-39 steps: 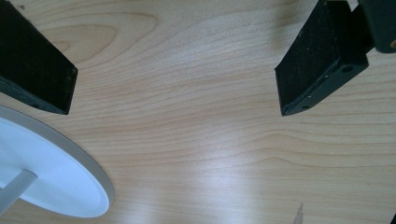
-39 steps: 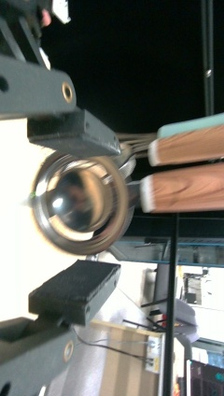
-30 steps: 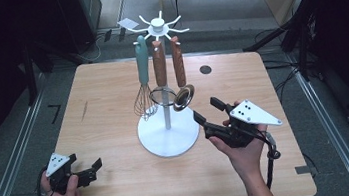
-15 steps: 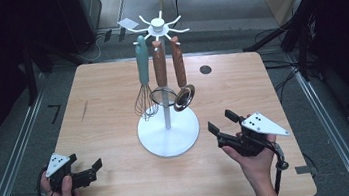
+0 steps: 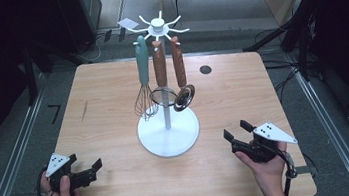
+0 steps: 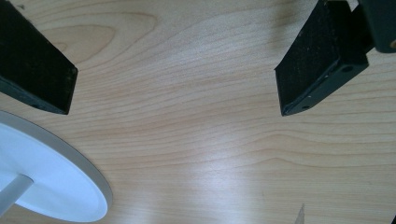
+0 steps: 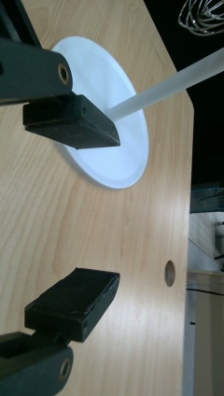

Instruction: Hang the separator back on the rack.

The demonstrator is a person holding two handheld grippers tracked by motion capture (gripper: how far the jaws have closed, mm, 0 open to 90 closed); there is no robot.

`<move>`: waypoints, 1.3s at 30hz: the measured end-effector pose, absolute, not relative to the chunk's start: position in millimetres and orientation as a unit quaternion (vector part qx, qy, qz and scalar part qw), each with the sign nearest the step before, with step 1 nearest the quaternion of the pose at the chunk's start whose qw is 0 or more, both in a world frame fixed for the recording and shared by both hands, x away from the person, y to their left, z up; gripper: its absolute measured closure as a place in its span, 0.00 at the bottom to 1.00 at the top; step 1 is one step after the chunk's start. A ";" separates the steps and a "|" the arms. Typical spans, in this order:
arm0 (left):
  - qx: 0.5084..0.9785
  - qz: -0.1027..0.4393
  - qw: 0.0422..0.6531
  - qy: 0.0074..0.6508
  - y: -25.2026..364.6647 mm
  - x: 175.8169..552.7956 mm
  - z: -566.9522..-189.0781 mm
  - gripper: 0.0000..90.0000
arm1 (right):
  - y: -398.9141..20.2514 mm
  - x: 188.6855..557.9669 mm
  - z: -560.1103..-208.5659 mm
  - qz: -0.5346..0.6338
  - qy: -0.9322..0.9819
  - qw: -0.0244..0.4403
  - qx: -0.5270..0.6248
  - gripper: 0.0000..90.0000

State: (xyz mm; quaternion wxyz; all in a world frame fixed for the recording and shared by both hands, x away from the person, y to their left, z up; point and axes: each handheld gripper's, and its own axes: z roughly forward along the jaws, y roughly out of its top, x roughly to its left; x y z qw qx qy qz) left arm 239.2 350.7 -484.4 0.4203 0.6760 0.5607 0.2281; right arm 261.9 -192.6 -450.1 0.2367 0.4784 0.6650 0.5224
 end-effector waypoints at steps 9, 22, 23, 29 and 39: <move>0.678 0.229 0.418 0.560 350.6 238.5 -484.1 0.00 | -215.9 253.8 -471.6 0.502 0.666 0.245 0.494 0.30; 0.679 0.229 0.418 0.558 350.9 237.9 -484.0 0.00 | -249.9 245.6 -487.1 0.504 0.653 0.241 0.512 0.23; 0.679 0.229 0.419 0.558 351.0 237.9 -484.0 0.00 | -253.0 244.9 -487.7 0.505 0.649 0.241 0.516 0.22; 0.679 0.228 0.419 0.557 351.0 237.8 -484.0 0.00 | -268.6 239.3 -491.4 0.502 0.648 0.238 0.520 0.20; 0.679 0.229 0.420 0.557 351.3 237.7 -484.0 0.00 | -295.1 228.1 -496.8 0.499 0.635 0.243 0.537 0.19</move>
